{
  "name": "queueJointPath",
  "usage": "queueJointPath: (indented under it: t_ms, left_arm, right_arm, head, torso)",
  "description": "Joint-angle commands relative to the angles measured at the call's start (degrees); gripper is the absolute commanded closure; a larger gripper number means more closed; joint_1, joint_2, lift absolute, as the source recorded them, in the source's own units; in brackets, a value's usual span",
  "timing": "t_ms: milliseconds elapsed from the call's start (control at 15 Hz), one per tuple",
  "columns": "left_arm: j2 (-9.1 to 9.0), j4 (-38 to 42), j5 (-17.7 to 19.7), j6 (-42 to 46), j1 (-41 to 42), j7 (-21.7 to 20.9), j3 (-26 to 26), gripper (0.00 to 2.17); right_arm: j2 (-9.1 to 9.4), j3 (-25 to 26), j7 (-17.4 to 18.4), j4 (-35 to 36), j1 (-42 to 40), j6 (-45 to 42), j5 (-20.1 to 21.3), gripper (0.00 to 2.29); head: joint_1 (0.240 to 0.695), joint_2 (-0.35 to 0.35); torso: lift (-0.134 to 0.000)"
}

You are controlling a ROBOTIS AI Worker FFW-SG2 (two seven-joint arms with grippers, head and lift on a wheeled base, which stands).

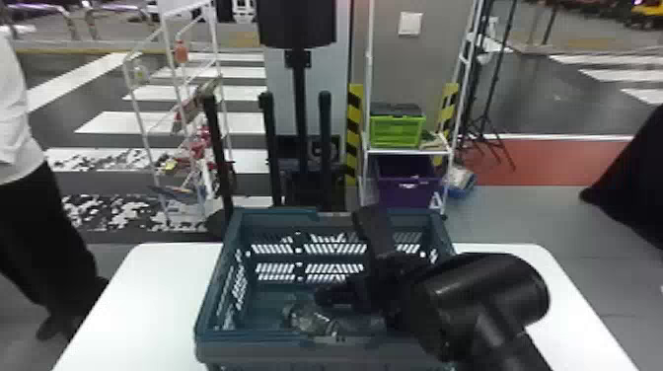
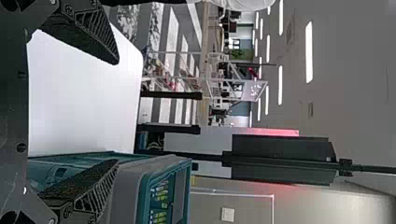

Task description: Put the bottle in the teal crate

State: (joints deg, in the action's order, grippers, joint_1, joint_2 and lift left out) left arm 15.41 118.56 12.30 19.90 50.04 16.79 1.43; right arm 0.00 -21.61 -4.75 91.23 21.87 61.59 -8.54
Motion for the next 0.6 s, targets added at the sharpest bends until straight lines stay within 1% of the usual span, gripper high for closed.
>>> queueJointPath:
  t_ms: [0,67,133,200,333,400,533]
  left_arm:
    - [-0.03,0.0,0.0,0.0,0.1,0.0,-0.1,0.14]
    - [-0.03,0.0,0.0,0.0,0.1,0.0,-0.1,0.14]
    - [-0.03,0.1,0.0,0.0,0.1,0.0,-0.1,0.14]
    - [-0.03,0.1,0.0,0.0,0.1,0.0,-0.1,0.14]
    - [-0.03,0.0,0.0,0.0,-0.2,0.0,0.0,0.14]
    - [-0.03,-0.2,0.1,0.0,-0.4,0.0,0.1,0.14]
    - [0.05,-0.3,0.1,-0.2,-0.6,0.0,0.2,0.14]
  right_arm:
    - [0.05,1.0,0.1,5.6,-2.2,0.4,-0.2,0.07]
    - [0.05,2.2,0.1,8.9,-3.9,0.4,-0.1,0.08]
    - [-0.53,2.5,0.2,11.8,-5.3,-0.3,0.0,0.08]
    - [-2.02,3.9,0.6,14.6,-7.4,-1.9,0.4,0.08]
    - [-4.31,6.0,1.1,19.5,-12.3,-7.3,0.4,0.07]
    - [-5.10,7.5,1.1,21.6,-15.6,-11.7,0.3,0.07]
    - [-6.50,11.0,1.1,25.7,-22.2,-17.0,0.1,0.06]
  head:
    - [0.499,0.000]
    - [0.499,0.000]
    - [0.499,0.000]
    - [0.499,0.000]
    - [0.499,0.000]
    - [0.499,0.000]
    - [0.499,0.000]
  torso:
    - [0.000]
    - [0.000]
    - [0.000]
    - [0.000]
    - [0.000]
    - [0.000]
    - [0.000]
